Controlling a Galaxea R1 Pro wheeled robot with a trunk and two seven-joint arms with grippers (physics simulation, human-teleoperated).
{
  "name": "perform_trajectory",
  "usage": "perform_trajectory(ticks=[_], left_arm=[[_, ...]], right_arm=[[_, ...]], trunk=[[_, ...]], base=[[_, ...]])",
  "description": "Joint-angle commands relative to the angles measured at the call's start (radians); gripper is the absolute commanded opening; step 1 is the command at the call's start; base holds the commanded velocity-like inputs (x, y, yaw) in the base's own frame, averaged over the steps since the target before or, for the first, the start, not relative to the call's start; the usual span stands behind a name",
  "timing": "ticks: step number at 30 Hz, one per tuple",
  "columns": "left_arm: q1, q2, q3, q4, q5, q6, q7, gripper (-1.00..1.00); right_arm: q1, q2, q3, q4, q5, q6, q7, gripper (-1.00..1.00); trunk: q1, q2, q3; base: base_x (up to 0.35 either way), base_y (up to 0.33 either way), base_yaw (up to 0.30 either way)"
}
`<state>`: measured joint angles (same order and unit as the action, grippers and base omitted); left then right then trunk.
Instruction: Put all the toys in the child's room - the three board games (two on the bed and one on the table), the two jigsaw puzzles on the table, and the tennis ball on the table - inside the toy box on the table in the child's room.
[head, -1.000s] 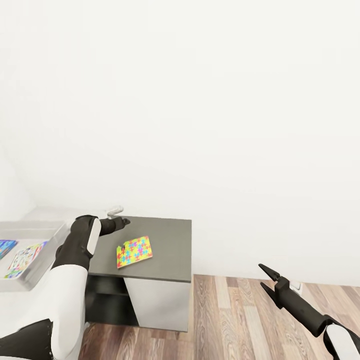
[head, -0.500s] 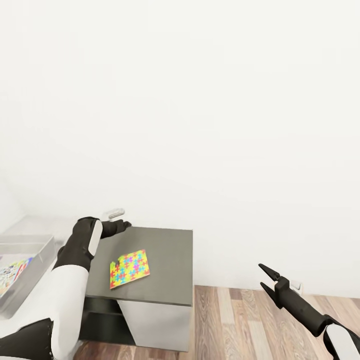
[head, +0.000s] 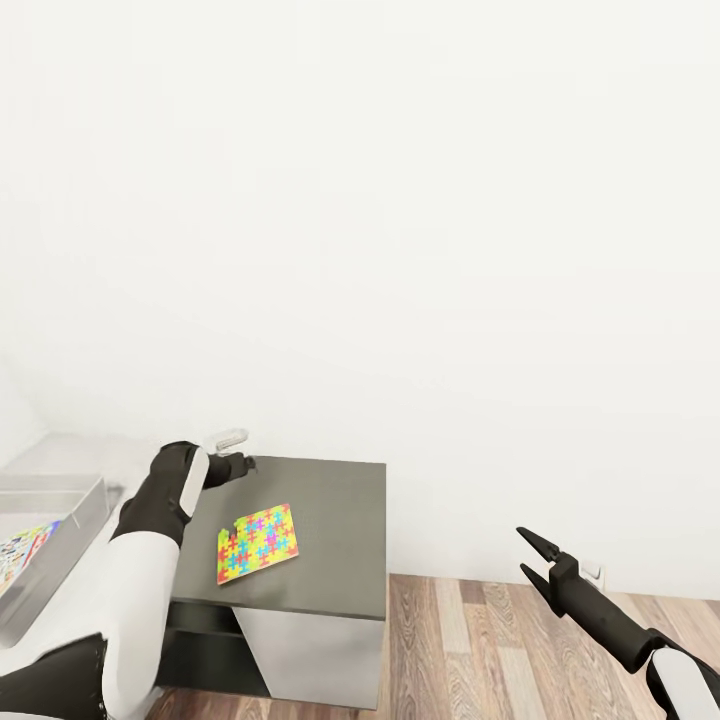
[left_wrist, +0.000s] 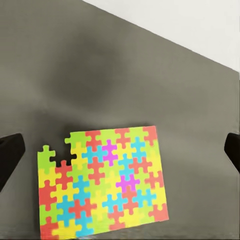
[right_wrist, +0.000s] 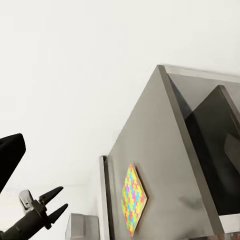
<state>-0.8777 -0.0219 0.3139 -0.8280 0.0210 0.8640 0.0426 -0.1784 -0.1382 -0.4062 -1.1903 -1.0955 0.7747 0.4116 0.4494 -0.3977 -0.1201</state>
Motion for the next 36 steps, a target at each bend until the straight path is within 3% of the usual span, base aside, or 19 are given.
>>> perform_trajectory(ticks=[1,5,18,21,23,26,31,36], left_arm=[[-0.001,0.001,0.004,0.036,0.003,0.004,0.007,1.0],[-0.001,0.008,0.005,0.126,0.001,-0.013,0.011,1.0],[-0.002,0.025,0.008,0.165,0.001,-0.063,0.012,1.0],[-0.02,0.049,0.008,0.167,0.003,-0.061,0.006,1.0],[-0.028,0.079,0.009,0.169,0.006,-0.058,-0.002,1.0],[-0.033,0.121,0.009,0.171,0.026,-0.054,-0.059,1.0],[-0.035,0.145,0.008,0.172,0.036,-0.055,-0.133,1.0],[-0.035,0.148,0.006,0.174,0.035,-0.059,-0.149,1.0]], right_arm=[[-0.001,0.0,-0.002,0.0,0.0,0.006,0.003,1.0],[-0.001,0.0,-0.002,-0.001,0.0,0.006,0.003,1.0],[-0.001,-0.005,-0.004,-0.003,0.0,0.008,0.005,1.0],[-0.001,-0.007,-0.004,-0.001,0.0,0.008,0.005,1.0],[-0.001,-0.007,-0.004,0.0,0.0,0.008,0.006,1.0],[-0.001,-0.008,-0.003,0.0,0.0,0.008,0.006,1.0],[-0.001,-0.008,-0.004,0.0,0.0,0.008,0.007,1.0],[-0.001,-0.009,-0.005,0.0,0.0,0.008,0.008,1.0]], trunk=[[0.001,-0.002,-0.002],[0.001,-0.002,-0.002],[0.001,-0.002,-0.002],[0.001,-0.002,-0.002],[0.001,-0.002,-0.002],[0.001,-0.002,-0.002],[0.001,-0.002,-0.002],[0.001,-0.002,-0.002]], base=[[0.0,0.0,0.0],[0.0,0.0,0.0],[0.0,0.0,0.0],[0.0,0.0,0.0],[0.0,0.0,0.0],[0.0,0.0,0.0],[0.0,0.0,0.0],[0.0,0.0,0.0]])
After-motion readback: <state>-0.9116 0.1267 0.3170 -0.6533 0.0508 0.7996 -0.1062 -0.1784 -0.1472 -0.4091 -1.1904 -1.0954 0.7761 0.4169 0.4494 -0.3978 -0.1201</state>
